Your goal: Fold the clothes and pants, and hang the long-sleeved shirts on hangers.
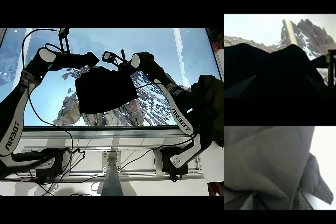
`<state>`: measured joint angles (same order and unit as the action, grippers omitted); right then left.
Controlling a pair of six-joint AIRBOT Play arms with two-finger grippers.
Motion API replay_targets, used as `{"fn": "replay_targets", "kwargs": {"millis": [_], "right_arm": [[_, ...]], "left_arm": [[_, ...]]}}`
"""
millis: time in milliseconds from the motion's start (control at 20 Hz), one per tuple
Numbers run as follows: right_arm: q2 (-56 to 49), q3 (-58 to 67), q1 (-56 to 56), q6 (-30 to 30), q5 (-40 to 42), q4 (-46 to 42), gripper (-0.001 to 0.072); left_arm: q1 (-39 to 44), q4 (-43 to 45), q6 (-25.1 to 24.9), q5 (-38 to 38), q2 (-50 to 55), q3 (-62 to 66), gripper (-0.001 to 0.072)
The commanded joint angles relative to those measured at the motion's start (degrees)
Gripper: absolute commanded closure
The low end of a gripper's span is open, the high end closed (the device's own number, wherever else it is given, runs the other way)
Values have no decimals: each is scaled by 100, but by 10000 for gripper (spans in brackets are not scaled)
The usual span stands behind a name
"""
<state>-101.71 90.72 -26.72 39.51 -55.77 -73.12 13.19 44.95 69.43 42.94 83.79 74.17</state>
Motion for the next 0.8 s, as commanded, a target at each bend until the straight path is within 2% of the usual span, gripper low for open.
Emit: {"fn": "replay_targets", "kwargs": {"millis": [0,200,250,300,350,450,500,650,750], "right_arm": [[-2,-2,-146,20,33,105,155],[-24,-2,-262,-229,186,59,160],[-24,-2,-278,-229,343,-15,261],[-24,-2,-297,-227,527,-120,508],[-24,-2,-304,-212,697,-186,688],[-24,0,-295,-33,1043,-284,694],[-24,-2,-262,323,1207,-431,694],[-24,-2,70,1998,1255,-791,694],[-22,-2,531,3075,986,-811,694]], "left_arm": [[-7,2,0,2,4,0,1],[-7,0,0,2,4,0,1],[-7,0,0,2,4,0,1],[-4,0,0,2,4,0,1],[-7,0,0,2,4,0,1],[-7,0,-2,2,4,0,1],[-7,0,0,2,4,0,1],[-7,0,0,2,4,0,1],[-7,0,0,2,4,0,1]]}}
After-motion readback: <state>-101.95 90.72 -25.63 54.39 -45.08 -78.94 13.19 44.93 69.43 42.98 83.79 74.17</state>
